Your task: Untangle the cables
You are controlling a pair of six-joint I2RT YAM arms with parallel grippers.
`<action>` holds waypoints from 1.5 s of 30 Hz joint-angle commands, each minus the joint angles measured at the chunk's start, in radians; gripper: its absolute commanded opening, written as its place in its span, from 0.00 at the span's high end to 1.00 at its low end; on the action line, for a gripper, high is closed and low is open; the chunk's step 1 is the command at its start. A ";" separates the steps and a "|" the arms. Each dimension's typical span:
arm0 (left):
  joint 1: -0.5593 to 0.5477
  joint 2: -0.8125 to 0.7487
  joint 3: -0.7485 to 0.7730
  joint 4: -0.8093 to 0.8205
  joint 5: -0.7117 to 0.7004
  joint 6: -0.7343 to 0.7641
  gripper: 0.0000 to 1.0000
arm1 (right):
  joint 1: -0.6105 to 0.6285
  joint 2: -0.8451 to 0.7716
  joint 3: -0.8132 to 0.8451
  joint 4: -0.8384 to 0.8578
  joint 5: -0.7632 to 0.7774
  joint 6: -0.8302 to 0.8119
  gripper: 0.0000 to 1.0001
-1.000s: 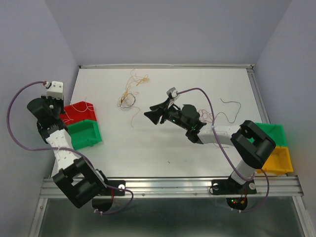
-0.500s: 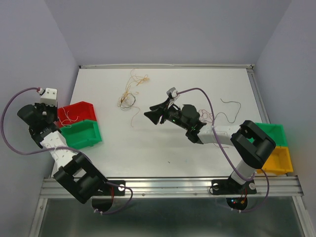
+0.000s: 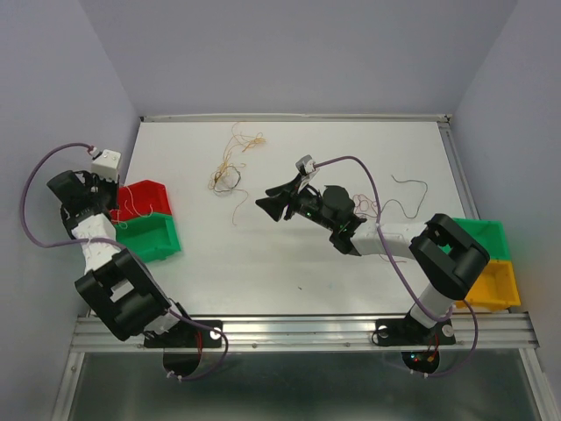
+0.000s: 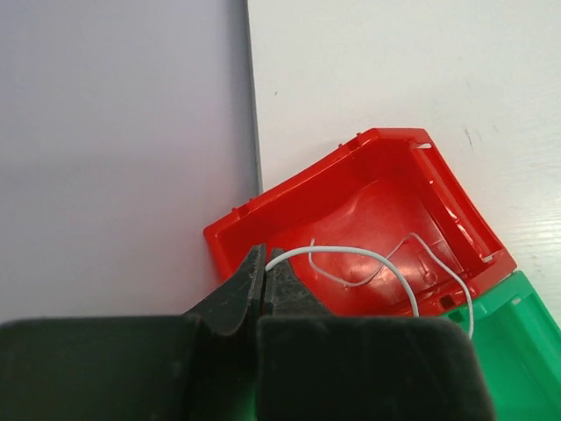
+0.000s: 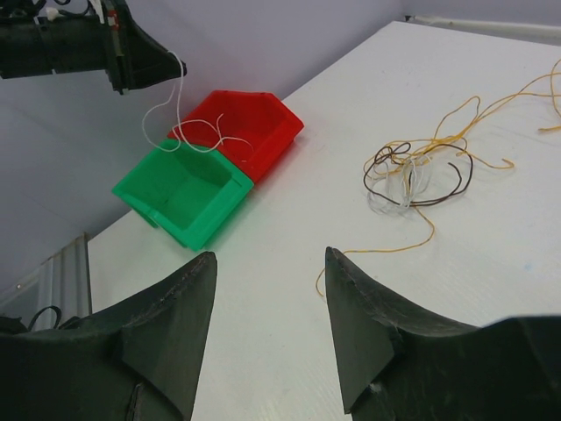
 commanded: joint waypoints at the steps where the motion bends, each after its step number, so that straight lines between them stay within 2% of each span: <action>1: -0.070 0.035 0.063 0.035 -0.106 0.015 1.00 | -0.001 -0.029 0.018 0.066 -0.003 -0.005 0.42; 9: -0.126 0.130 0.190 -0.022 -0.230 0.148 1.00 | -0.001 -0.058 -0.008 0.066 0.006 -0.018 0.42; 16: -0.150 0.199 0.313 -0.201 -0.215 0.442 1.00 | -0.001 -0.058 -0.009 0.066 0.006 -0.018 0.42; 26: -0.183 0.199 0.251 -0.221 -0.238 0.812 1.00 | -0.001 -0.038 0.011 0.066 -0.007 -0.009 0.42; 30: -0.189 0.237 0.272 -0.379 -0.238 1.026 1.00 | -0.002 -0.039 0.010 0.066 -0.007 -0.009 0.42; 34: -0.207 0.276 0.292 -0.427 -0.246 1.047 1.00 | -0.001 -0.036 0.011 0.066 -0.007 -0.011 0.42; 39: -0.241 0.389 0.382 -0.597 -0.305 1.081 1.00 | -0.001 -0.036 0.011 0.066 -0.007 -0.012 0.42; 45: -0.271 0.438 0.376 -0.619 -0.341 1.125 1.00 | -0.002 -0.030 0.018 0.066 -0.006 -0.012 0.42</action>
